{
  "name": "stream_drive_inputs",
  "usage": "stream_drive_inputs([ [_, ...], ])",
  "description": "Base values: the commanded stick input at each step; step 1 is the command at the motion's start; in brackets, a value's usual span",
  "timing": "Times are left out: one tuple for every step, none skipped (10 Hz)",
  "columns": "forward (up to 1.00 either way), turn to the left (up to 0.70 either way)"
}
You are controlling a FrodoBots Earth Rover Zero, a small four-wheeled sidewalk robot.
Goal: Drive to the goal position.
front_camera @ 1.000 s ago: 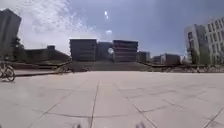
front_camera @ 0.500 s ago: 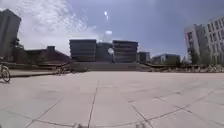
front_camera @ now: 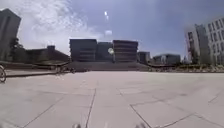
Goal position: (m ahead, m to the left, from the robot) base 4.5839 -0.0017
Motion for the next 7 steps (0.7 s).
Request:
stream_drive_inputs([
  [0.45,0.03],
  [0.45,0.03],
  [0.45,0.03],
  [0.45,0.03],
  [0.45,0.03],
  [0.45,0.03],
  [0.45,0.03],
])
